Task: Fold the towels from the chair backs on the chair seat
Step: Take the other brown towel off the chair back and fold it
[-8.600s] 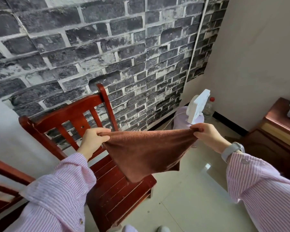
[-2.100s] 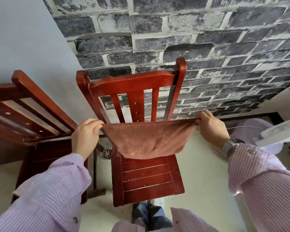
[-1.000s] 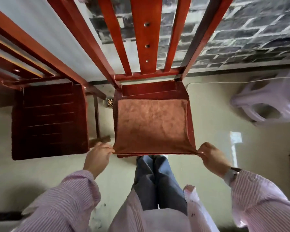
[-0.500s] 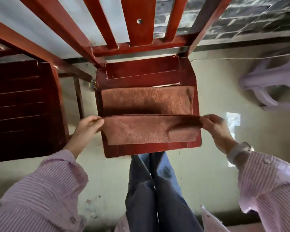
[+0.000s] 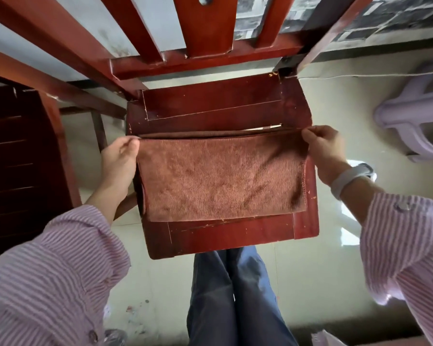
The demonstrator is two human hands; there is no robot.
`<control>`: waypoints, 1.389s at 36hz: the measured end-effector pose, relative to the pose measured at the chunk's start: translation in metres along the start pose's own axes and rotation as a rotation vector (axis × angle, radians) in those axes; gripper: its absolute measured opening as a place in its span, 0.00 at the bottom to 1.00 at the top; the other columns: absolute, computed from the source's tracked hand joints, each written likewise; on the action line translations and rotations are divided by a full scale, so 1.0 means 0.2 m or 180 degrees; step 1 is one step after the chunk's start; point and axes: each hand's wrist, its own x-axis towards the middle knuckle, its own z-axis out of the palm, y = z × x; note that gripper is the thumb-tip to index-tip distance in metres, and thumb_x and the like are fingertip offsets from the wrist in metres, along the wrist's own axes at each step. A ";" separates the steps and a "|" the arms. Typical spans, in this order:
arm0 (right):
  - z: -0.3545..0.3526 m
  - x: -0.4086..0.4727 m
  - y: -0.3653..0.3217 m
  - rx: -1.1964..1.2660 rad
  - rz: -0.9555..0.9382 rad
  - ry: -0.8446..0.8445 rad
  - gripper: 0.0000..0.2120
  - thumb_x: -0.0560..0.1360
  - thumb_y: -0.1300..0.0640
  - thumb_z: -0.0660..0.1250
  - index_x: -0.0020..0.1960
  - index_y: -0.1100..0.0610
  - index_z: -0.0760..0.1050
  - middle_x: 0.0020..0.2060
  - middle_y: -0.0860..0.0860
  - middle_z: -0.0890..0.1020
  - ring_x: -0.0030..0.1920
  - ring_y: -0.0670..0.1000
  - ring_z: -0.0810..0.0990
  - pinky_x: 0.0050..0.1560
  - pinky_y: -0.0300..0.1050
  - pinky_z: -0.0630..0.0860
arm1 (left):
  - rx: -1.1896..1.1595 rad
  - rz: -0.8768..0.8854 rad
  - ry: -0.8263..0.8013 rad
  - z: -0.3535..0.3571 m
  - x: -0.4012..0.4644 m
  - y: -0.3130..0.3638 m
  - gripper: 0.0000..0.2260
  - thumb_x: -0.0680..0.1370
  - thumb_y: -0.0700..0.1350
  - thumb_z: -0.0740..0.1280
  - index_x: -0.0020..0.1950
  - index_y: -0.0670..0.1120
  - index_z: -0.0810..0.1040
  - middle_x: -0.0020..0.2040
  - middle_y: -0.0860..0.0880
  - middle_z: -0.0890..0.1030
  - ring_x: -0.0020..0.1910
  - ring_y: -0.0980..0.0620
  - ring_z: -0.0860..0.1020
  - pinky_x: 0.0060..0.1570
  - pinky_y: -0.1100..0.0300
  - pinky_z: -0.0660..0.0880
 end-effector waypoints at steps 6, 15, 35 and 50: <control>0.01 0.03 0.01 -0.0327 -0.0108 0.0078 0.11 0.75 0.61 0.61 0.53 0.64 0.76 0.43 0.55 0.76 0.43 0.52 0.74 0.43 0.42 0.70 | 0.0824 0.0547 -0.0034 0.03 0.02 0.04 0.12 0.80 0.43 0.56 0.58 0.38 0.73 0.55 0.39 0.77 0.55 0.44 0.74 0.50 0.60 0.66; 0.03 0.03 0.00 -0.0593 -0.0075 0.0185 0.13 0.77 0.59 0.57 0.58 0.64 0.71 0.47 0.53 0.73 0.47 0.51 0.71 0.42 0.39 0.65 | 0.1344 0.0531 0.0096 0.05 0.06 0.08 0.12 0.80 0.38 0.53 0.58 0.37 0.72 0.57 0.38 0.76 0.58 0.41 0.72 0.50 0.59 0.64; -0.02 0.05 -0.09 -0.0194 0.0416 0.0016 0.11 0.69 0.59 0.62 0.48 0.65 0.75 0.34 0.56 0.74 0.31 0.52 0.71 0.32 0.41 0.66 | 0.1262 0.0167 -0.0136 0.03 0.12 0.11 0.11 0.76 0.47 0.63 0.57 0.45 0.74 0.41 0.48 0.79 0.51 0.43 0.77 0.54 0.52 0.73; 0.48 -0.16 -0.30 -0.2610 -0.2578 -0.1160 0.13 0.78 0.56 0.57 0.57 0.52 0.77 0.55 0.52 0.76 0.59 0.54 0.69 0.56 0.52 0.61 | 0.1776 0.0965 -0.1081 0.08 0.18 0.23 0.10 0.77 0.51 0.63 0.52 0.51 0.82 0.53 0.53 0.82 0.56 0.50 0.77 0.64 0.44 0.66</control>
